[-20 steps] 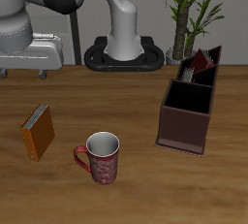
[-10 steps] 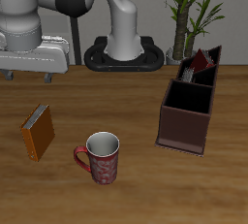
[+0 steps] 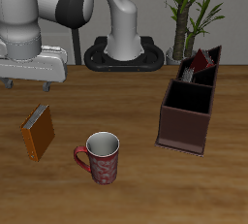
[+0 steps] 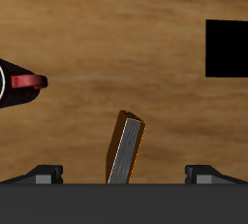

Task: Place the striped book into the left desk caddy's front compartment and place the red book into the left desk caddy's left compartment and place the orange book into the left desk caddy's back compartment

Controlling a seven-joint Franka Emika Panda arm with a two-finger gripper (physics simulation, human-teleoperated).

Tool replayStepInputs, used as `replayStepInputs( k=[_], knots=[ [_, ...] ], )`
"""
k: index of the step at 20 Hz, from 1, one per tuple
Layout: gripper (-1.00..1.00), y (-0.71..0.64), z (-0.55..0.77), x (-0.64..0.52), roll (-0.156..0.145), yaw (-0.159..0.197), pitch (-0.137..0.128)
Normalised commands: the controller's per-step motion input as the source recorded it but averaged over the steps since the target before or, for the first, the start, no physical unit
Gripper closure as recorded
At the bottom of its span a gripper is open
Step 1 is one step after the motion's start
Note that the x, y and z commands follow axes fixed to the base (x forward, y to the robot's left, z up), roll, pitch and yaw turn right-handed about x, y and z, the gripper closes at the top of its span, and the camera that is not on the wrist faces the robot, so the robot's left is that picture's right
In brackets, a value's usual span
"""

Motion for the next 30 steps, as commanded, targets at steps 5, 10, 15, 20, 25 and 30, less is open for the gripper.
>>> replayStepInputs(
  k=[5,10,15,20,25,30],
  knots=[
    [-1.0,-0.17,-0.16,0.01,-0.046,-0.073,-0.015],
    [-1.0,0.07,-0.2,-0.05,-0.002,-0.002,-0.051],
    [-1.0,0.08,-0.17,-0.07,0.001,0.017,-0.046],
    [-1.0,-0.12,-0.17,-0.1,-0.027,-0.039,-0.05],
    [-1.0,-0.03,-0.27,0.01,0.011,-0.024,0.019],
    [-1.0,0.01,-0.12,-0.05,0.007,-0.052,-0.025]
  ],
)
